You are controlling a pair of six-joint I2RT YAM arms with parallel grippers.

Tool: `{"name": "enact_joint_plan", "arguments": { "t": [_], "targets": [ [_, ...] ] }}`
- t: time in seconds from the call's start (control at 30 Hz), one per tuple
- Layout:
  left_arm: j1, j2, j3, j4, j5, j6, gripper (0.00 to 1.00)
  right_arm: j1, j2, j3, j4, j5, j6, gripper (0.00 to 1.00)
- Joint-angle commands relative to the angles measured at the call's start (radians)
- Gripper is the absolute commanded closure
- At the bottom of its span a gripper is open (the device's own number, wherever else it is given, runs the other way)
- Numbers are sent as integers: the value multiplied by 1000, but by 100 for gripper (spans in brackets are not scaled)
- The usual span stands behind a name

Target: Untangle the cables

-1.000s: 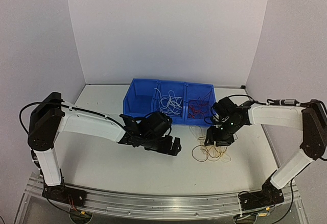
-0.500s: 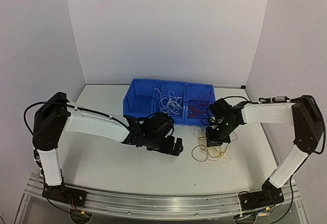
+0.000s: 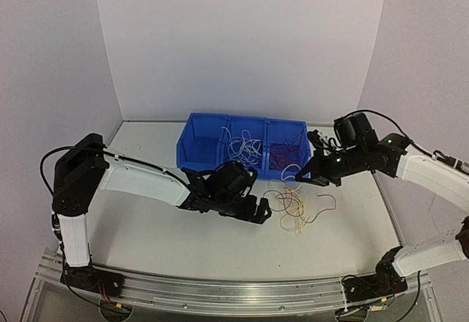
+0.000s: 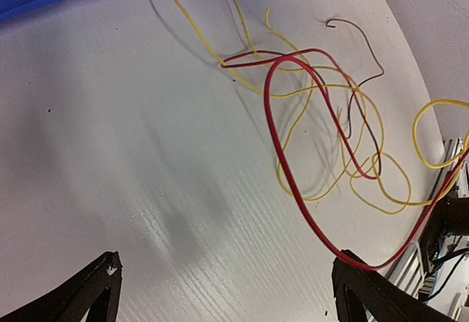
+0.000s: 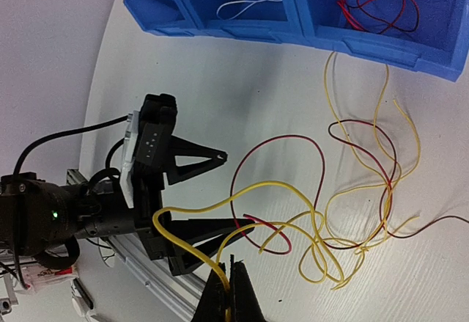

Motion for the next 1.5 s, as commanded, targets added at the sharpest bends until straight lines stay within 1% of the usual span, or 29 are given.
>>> {"name": "enact_joint_plan", "arguments": {
  "t": [0.0, 0.13, 0.3, 0.33, 0.4, 0.57, 0.63, 0.77, 0.9, 0.97, 1.07, 1.17, 1.27, 1.37, 1.47],
  "targets": [
    [-6, -41, -39, 201, 41, 82, 0, 5, -31, 51, 3, -108, 58, 100],
    [-5, -115, -213, 436, 65, 88, 0, 5, -69, 63, 4, -89, 98, 100],
    [-4, -192, -443, 797, 161, 21, 0, 5, -89, 70, 4, -73, 128, 100],
    [-4, -205, -468, 834, 175, 10, 1, 5, -88, 70, 4, -70, 129, 100],
    [-4, -230, -496, 858, 180, -11, 0, 5, -83, 72, 4, -73, 129, 100],
    [-4, -262, -502, 873, 170, -104, 0, 5, -72, 66, 4, -82, 135, 100],
    [-3, -278, -479, 847, 136, -168, 0, 5, -73, 61, 5, -78, 135, 100],
    [0, -278, -377, 641, 48, -282, 0, 5, -74, 50, 7, -70, 138, 100],
    [5, -209, -217, 383, 15, -384, 0, 5, -73, 45, 15, -62, 137, 100],
    [5, -178, -170, 331, 14, -399, 1, 5, -70, 43, 20, -62, 139, 100],
    [7, -138, -125, 339, 14, -412, 5, 5, -68, 38, 30, -66, 144, 100],
    [20, -85, -51, 234, 15, -450, 10, 5, -70, 35, 41, -64, 147, 100],
    [36, -54, -59, 232, 34, -499, 12, 6, -70, 38, 47, -63, 148, 100],
    [49, -22, -69, 279, 93, -521, 15, 6, -67, 38, 52, -68, 151, 100],
    [57, 16, -58, 349, 147, -519, 21, 7, -63, 31, 57, -71, 156, 100]
  ]
}}
